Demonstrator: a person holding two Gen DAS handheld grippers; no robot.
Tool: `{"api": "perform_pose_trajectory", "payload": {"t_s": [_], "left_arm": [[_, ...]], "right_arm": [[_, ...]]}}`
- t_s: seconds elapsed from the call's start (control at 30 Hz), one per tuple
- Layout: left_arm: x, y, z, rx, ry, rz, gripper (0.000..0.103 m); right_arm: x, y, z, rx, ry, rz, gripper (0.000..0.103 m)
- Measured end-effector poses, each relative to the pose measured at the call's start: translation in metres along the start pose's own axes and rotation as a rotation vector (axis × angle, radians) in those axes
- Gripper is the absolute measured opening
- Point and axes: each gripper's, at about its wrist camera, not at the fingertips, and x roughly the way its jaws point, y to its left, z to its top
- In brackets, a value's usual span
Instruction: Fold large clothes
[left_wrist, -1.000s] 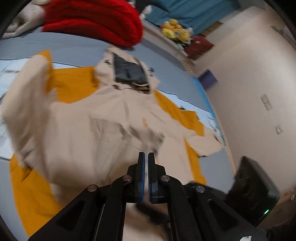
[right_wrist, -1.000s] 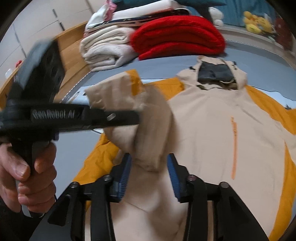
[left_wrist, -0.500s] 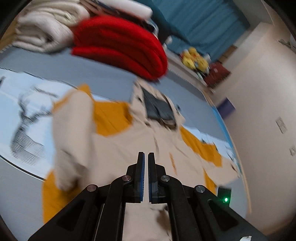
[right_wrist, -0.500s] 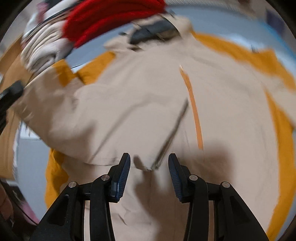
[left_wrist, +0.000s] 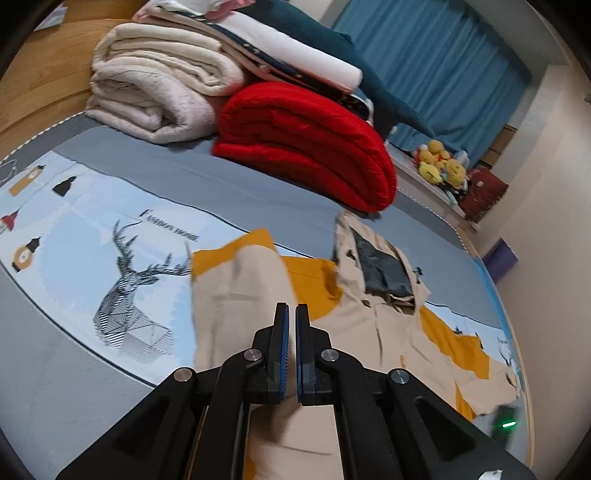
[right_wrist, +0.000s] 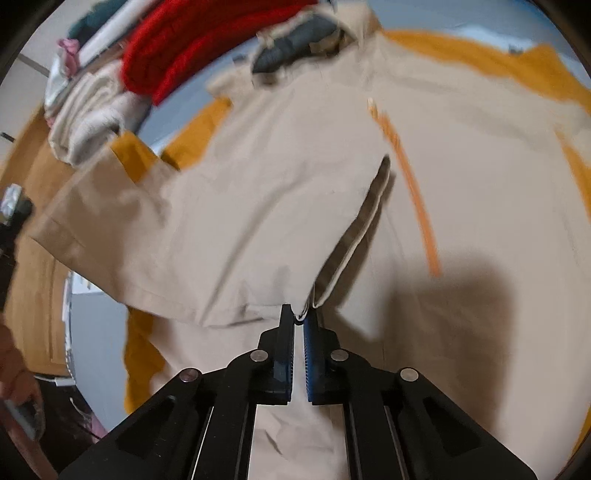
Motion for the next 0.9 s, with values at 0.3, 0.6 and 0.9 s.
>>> {"api": "perform_pose_trajectory", "payload": {"t_s": [0.3, 0.6, 0.9], "left_arm": [[0.035, 0.003, -0.02, 0.047, 0.159, 0.09, 0.002], [0.096, 0.009, -0.066, 0.106, 0.4, 0.156, 0.016], [0.118, 0.041, -0.083, 0.077, 0.514, 0.284, 0.027]], "right_arm": [[-0.091, -0.078, 0.05, 0.114, -0.296, -0.181, 0.004], [-0.095, -0.135, 0.074, 0.232, -0.267, -0.222, 0.007], [-0.063, -0.186, 0.083, 0.418, -0.156, -0.169, 0.035]]}}
